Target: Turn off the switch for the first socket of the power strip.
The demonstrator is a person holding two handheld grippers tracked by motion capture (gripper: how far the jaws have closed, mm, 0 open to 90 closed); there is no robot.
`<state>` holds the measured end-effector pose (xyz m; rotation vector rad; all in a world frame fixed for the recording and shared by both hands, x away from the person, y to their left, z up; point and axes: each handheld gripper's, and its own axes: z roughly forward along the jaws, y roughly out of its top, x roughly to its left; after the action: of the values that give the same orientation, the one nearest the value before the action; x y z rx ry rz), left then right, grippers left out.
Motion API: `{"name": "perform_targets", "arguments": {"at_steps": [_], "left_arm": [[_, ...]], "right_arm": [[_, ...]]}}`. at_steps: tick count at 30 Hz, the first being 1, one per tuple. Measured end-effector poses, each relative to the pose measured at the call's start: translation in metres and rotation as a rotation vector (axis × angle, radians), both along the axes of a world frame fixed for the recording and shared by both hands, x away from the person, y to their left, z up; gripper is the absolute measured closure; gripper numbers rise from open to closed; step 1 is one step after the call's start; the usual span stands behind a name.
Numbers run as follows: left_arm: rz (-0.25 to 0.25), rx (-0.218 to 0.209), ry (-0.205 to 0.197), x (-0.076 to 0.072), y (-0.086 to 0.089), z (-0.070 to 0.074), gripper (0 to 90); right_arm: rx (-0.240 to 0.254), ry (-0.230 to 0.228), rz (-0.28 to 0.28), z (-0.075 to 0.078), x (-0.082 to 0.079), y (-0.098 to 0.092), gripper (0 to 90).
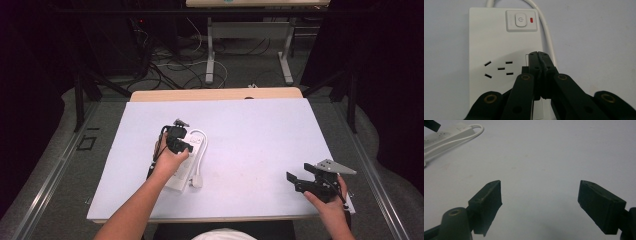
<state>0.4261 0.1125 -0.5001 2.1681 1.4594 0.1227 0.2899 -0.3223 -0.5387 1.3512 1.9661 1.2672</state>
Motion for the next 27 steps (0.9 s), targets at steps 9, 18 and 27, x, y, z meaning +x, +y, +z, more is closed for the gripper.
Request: {"name": "perform_targets", "arguments": {"at_steps": [9,18,27], "left_arm": [[0.007,0.011,0.02,0.001,0.0006,-0.0037,90.0],[0.011,0.017,0.032,0.0021,0.0008,-0.0076,90.0],[0.006,0.025,0.038,0.003,0.0017,-0.0092,89.5]], "right_arm": [[-0.005,0.003,0.002,-0.0005,0.0004,0.0001,18.7],[-0.005,0.001,0.001,-0.0005,0.0005,-0.0003,18.7],[0.0,-0.001,-0.003,-0.0005,0.0002,-0.0011,18.7]]}}
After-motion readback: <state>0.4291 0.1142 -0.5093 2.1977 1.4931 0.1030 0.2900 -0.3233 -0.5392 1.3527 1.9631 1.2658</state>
